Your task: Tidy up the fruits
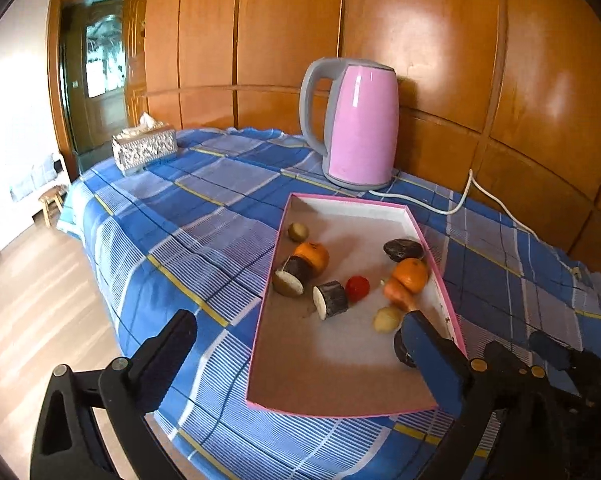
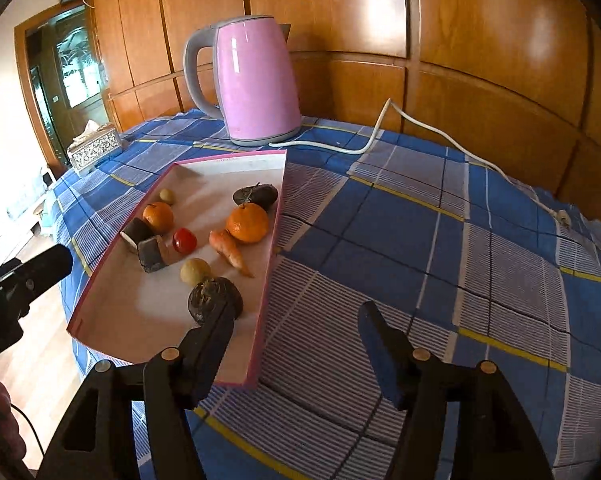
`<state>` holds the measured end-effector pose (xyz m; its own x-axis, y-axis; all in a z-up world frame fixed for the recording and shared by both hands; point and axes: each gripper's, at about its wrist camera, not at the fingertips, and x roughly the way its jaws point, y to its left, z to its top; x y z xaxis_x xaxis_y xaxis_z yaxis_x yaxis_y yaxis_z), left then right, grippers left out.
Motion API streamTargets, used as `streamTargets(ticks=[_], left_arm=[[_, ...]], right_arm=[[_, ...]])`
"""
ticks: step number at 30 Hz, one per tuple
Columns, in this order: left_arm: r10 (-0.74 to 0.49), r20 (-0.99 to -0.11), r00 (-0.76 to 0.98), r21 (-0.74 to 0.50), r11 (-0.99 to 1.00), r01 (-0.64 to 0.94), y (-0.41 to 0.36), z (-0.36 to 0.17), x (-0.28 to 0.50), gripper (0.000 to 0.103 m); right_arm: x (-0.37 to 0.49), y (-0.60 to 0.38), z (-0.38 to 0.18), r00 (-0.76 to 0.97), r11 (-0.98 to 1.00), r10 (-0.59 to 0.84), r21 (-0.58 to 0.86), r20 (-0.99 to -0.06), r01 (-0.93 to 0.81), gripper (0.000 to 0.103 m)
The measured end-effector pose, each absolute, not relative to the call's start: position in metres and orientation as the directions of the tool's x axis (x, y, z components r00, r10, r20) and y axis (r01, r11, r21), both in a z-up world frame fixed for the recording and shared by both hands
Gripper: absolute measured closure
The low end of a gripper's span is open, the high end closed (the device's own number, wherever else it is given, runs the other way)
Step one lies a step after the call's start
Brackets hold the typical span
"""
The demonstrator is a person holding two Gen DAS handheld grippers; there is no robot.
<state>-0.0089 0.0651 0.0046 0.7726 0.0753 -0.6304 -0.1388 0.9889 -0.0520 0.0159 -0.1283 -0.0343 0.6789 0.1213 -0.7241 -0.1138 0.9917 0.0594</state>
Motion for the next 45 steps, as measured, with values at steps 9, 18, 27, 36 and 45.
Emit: streamTargets(ticks=[9,18,27,36,45], left_arm=[[0.128,-0.602,0.788,-0.02,0.984,-0.175,0.062,0.007,-0.012,0.0],[0.133,-0.604,0.786,-0.039,0.98,-0.196,0.067,0.006,-0.013,0.0],[0.123,-0.603,0.788,-0.046,0.981,-0.188,0.066,0.008,-0.013,0.0],[0.118,-0.606,0.787,-0.05,0.981,-0.186,0.066,0.008,-0.013,0.0],[0.112,-0.605,0.788,-0.049,0.983,-0.177,0.064,0.009,-0.014,0.0]], right_arm=[[0.009,-0.127,-0.028,0.706,0.994,0.096,0.028,-0.702,-0.107,0.038],[0.007,-0.121,-0.026,0.716,0.992,0.097,0.012,-0.692,-0.122,0.038],[0.006,-0.12,-0.025,0.72,0.992,0.099,0.009,-0.687,-0.127,0.038],[0.005,-0.12,-0.024,0.722,0.992,0.099,0.009,-0.685,-0.128,0.038],[0.005,-0.12,-0.024,0.722,0.992,0.101,0.01,-0.685,-0.129,0.038]])
